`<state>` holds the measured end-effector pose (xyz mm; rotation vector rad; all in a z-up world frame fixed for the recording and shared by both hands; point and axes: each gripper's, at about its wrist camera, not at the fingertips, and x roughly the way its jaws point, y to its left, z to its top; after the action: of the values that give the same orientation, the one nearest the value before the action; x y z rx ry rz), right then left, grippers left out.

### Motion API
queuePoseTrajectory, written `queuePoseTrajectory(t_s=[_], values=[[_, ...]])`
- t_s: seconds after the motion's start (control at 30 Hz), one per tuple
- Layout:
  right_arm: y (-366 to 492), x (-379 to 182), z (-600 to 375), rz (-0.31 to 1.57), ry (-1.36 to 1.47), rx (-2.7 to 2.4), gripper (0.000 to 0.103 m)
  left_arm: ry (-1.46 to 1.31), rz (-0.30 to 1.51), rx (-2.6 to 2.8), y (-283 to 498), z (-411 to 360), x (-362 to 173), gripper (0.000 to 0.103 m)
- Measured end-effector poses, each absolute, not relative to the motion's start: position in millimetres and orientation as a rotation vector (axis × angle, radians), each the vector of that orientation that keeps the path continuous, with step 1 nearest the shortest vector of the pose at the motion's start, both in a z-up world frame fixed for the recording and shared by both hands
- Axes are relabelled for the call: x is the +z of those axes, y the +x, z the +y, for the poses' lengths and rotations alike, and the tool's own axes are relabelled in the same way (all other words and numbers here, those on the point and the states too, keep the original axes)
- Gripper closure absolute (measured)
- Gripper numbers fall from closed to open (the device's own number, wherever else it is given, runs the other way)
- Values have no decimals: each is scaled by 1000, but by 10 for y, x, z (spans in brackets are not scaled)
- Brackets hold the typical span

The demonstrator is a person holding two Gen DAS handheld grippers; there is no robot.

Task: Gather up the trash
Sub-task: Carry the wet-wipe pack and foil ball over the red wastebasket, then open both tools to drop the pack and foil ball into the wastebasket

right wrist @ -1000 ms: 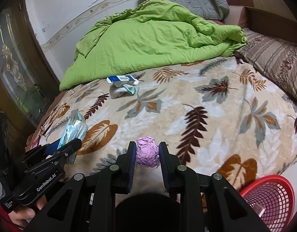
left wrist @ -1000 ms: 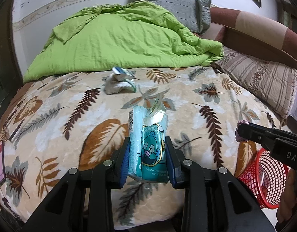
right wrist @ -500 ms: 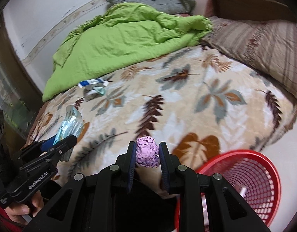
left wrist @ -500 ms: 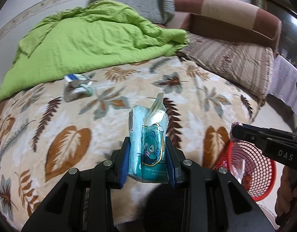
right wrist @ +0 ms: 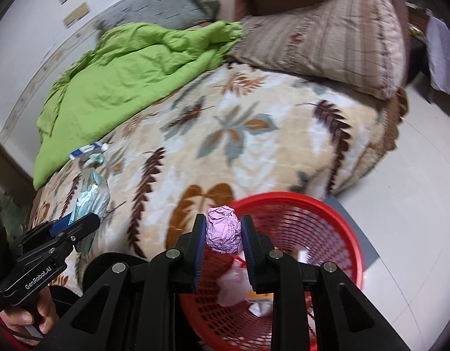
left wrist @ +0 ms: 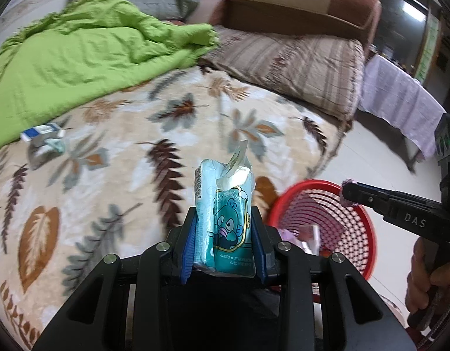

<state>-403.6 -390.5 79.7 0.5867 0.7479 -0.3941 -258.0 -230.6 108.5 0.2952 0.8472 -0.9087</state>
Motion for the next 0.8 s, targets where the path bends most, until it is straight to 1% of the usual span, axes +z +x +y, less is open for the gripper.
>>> queuePoseTrajectory(t_s=[0.33, 0.8], values=[[-4282, 678, -4062, 752, 642, -448, 76, 430, 858, -977, -2889, -2740, 933, 71], [-4508, 536, -4167, 762, 678, -481, 76, 497, 864, -1022, -3075, -3008, 841, 71]])
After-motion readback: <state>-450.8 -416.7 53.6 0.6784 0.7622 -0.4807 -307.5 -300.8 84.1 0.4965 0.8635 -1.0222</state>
